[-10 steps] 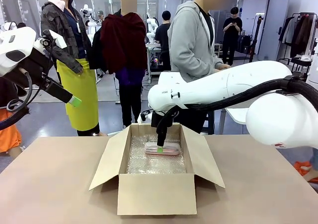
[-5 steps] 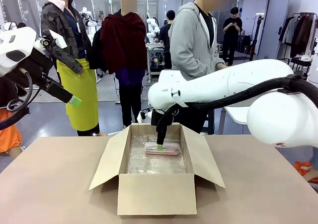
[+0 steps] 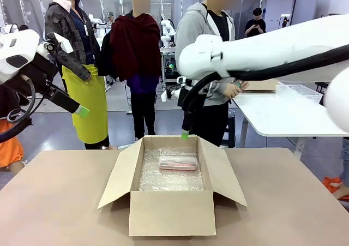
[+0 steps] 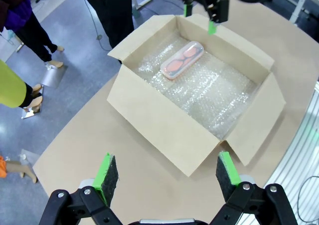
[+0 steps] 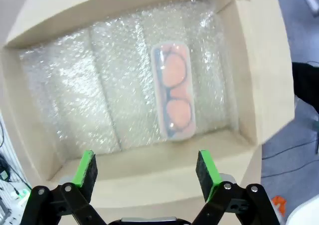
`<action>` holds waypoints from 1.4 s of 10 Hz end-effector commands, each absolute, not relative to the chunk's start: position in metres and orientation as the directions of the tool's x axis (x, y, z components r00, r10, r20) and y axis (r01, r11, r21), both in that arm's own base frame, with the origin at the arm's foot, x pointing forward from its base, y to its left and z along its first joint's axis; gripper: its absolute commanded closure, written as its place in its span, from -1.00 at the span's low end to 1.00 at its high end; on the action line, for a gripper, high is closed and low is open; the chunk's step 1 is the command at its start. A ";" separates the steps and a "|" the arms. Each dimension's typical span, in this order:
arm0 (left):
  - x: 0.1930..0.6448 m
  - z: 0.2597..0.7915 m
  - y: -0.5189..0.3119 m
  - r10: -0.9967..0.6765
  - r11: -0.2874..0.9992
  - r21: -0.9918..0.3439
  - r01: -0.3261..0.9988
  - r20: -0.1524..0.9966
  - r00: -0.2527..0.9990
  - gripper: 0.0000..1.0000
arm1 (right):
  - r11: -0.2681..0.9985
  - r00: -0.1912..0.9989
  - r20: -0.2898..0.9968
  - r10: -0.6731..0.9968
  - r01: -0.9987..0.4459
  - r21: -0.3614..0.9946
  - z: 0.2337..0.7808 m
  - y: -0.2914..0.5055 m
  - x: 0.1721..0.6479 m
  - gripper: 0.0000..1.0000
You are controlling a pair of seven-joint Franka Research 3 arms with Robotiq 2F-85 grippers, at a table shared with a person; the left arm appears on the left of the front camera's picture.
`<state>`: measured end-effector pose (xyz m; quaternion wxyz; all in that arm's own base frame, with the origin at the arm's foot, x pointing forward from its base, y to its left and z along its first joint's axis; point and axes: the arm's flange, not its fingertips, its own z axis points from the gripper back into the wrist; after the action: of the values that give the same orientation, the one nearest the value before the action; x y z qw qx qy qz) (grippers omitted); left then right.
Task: Pack the glasses set securely to prepare it for shipping.
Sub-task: Put the Glasses case from the right side of the table into the Package Box.
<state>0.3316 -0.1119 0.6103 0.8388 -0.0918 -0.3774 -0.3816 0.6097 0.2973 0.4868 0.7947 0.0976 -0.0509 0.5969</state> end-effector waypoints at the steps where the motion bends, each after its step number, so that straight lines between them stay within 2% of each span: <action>1: 0.331 0.612 -0.111 -0.573 0.690 0.139 0.710 0.705 0.419 -1.00 | 0.386 0.395 0.230 0.889 -0.918 0.087 0.491 0.261 0.563 -1.00; 5: 0.331 0.612 -0.111 -0.573 0.690 0.139 0.710 0.705 0.419 -1.00 | 0.533 0.477 0.452 0.753 -0.846 0.006 0.525 0.204 0.474 -1.00; 7: 0.331 0.612 -0.111 -0.573 0.690 0.139 0.710 0.705 0.419 -1.00 | 0.629 0.558 0.456 0.693 -0.777 -0.005 0.536 0.174 0.444 -1.00; 11: 0.331 0.612 -0.111 -0.573 0.690 0.139 0.710 0.705 0.419 -1.00 | 0.858 0.762 0.443 0.473 -0.513 -0.035 0.574 0.096 0.385 -1.00; 14: 0.331 0.612 -0.111 -0.573 0.690 0.139 0.710 0.705 0.419 -1.00 | 0.920 0.807 0.466 0.362 -0.390 -0.040 0.588 0.069 0.348 -1.00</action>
<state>0.3318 -0.1120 0.6104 0.8388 -0.0914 -0.3774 -0.3815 0.3603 0.0641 0.5905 0.9447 0.0327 -0.2431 0.2175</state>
